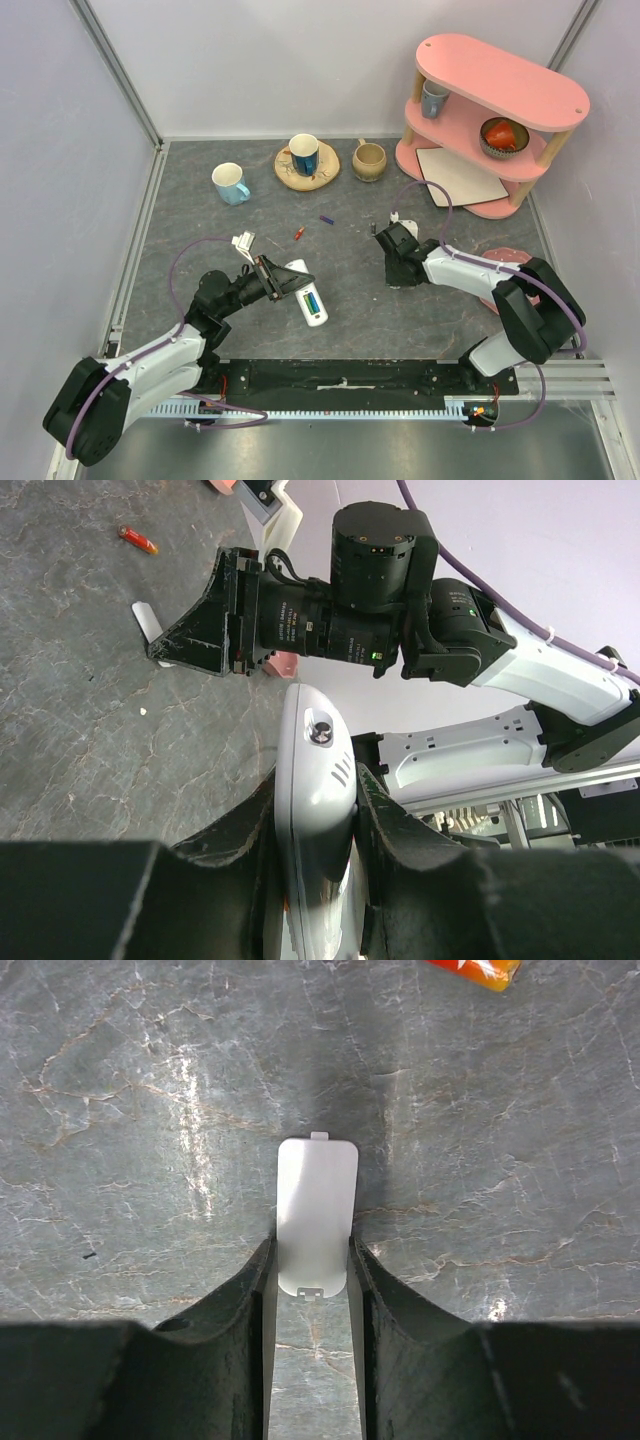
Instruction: Load the batteries into the remote control
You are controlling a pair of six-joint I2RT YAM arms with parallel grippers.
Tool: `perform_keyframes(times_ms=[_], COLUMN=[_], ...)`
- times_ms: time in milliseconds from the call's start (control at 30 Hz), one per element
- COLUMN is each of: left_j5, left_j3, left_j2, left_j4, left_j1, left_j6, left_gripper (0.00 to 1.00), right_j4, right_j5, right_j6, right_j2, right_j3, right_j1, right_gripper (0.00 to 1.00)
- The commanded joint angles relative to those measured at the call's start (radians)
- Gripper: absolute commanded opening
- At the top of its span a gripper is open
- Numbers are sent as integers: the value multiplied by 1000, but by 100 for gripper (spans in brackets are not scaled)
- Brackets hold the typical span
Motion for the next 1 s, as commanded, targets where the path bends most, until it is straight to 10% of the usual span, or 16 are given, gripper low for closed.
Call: perform_keyframes(times_ms=[0, 500, 967], left_j5=[17, -43, -83], left_j3=[20, 42, 76], left_j2=[-13, 10, 188], left_j4=[29, 51, 219], left_j1=[4, 4, 2], left_j6=[9, 20, -17], left_gripper=[2, 2, 2], right_j4=[-84, -182, -317], right_j5=[-25, -105, -245], right_j6=[23, -38, -123], right_j2=[58, -359, -363], right_j3=[-67, 82, 353], right_j1=[10, 83, 312], right_gripper=[31, 0, 0])
